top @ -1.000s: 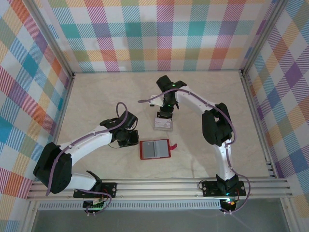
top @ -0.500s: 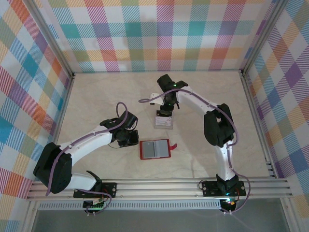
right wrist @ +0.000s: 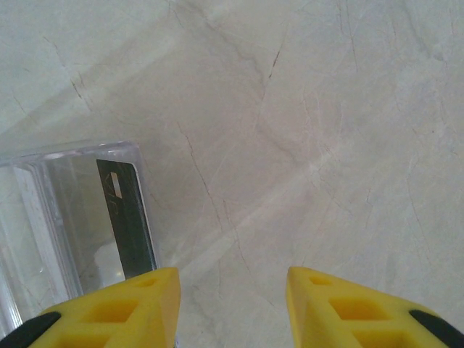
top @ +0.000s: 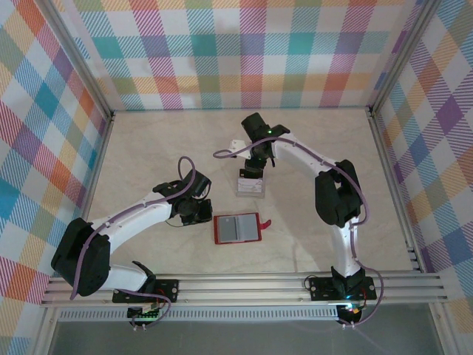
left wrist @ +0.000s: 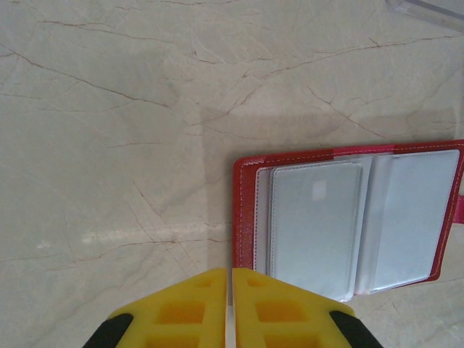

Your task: Take the credit cards out of the card holder

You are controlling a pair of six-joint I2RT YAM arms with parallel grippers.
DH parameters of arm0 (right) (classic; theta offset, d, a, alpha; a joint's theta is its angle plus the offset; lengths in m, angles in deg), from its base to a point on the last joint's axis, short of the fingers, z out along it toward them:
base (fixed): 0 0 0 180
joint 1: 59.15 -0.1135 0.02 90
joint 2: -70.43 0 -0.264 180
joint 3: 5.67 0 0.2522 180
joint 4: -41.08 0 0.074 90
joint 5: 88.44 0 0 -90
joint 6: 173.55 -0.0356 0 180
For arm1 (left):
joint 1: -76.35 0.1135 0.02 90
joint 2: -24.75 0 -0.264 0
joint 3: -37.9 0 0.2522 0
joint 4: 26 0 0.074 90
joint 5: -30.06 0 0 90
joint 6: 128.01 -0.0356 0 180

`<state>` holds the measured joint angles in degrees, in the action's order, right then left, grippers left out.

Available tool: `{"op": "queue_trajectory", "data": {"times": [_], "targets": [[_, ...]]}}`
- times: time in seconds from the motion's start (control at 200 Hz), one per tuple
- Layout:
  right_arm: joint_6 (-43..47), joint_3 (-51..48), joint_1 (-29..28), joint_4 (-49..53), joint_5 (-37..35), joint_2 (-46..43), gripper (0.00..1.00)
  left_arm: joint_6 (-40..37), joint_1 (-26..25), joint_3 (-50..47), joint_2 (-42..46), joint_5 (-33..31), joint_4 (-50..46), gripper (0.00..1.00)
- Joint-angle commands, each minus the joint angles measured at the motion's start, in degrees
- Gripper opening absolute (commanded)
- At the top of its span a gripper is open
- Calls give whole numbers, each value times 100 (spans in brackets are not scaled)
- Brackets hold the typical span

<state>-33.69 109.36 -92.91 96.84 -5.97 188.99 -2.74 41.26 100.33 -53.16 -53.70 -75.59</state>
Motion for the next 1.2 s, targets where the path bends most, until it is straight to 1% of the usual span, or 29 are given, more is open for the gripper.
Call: {"op": "queue_trajectory", "data": {"times": [0.0,0.415,0.635,0.815,0.965,1.075,1.195], "targets": [[-107,-111,28,-85,47,162,44,-44,55,165,67,44,-118,11],[-140,-170,27,72,182,248,43,-63,59,181,78,53,-150,11],[-301,-161,18,23,273,-132,43,-34,55,169,81,100,-96,12],[-631,-221,9,106,436,-492,44,15,54,66,30,248,81,11],[-1322,-329,-7,252,721,-783,45,87,46,-40,-60,448,307,11],[-2433,-479,-21,318,1071,-982,47,108,37,-109,-152,608,489,10],[-3813,-814,-109,298,1375,-1230,43,121,38,-195,-223,727,625,9]]}}
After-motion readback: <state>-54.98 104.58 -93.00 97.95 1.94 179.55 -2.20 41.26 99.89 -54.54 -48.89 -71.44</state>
